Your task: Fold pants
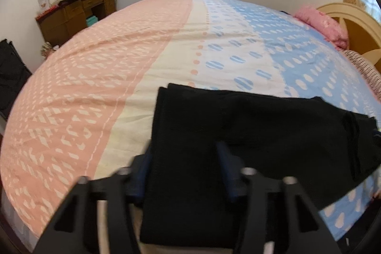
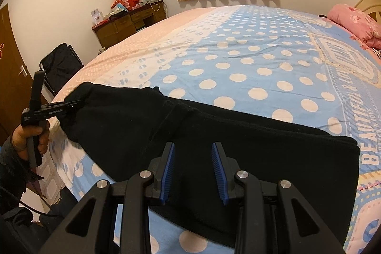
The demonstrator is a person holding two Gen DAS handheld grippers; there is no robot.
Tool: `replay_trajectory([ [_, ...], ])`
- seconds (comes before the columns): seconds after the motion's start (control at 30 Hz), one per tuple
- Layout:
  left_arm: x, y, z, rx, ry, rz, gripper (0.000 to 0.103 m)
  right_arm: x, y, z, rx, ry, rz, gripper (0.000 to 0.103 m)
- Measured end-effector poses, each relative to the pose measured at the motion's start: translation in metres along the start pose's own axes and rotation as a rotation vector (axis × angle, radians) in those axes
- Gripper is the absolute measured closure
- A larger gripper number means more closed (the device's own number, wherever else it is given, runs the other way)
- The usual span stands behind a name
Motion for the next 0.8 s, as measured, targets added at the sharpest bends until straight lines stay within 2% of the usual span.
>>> replay_trajectory([
  [0.03, 0.000, -0.001, 0.002, -0.042, 0.008, 0.013, 0.079, 0.000, 0.000, 0.000, 0.000, -0.004, -0.001, 0.069],
  [0.07, -0.001, -0.003, 0.003, -0.040, 0.010, 0.013, 0.079, 0.000, 0.000, 0.001, 0.000, -0.007, -0.002, 0.069],
  [0.17, 0.000, -0.005, 0.008, -0.046, -0.004, 0.012, 0.080, 0.000, -0.001, 0.001, -0.002, -0.009, -0.004, 0.069],
  [0.33, 0.006, 0.003, 0.025, -0.143, -0.024, 0.114, 0.080, 0.001, -0.006, 0.004, -0.011, -0.020, -0.021, 0.068],
  [0.47, 0.016, -0.010, 0.047, -0.218, -0.069, 0.123, 0.081, 0.008, -0.010, 0.014, -0.033, -0.039, -0.026, 0.068],
  [0.63, 0.035, -0.059, 0.081, -0.332, -0.135, 0.037, 0.081, 0.017, -0.028, 0.042, -0.083, -0.091, -0.059, 0.068],
  [0.8, 0.053, -0.132, 0.103, -0.474, -0.161, -0.081, 0.081, 0.012, -0.063, 0.079, -0.161, -0.152, -0.128, 0.068],
])
Point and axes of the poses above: each gripper's, at about its wrist camera, not at the fingertips, and z roughly against the way its jaws point, y to its left, x to its top, the point moved 1 cm from there along -z, roughly the way its jaws point, and after that the axes turned 1 degree about y, right-handed, at the moved point
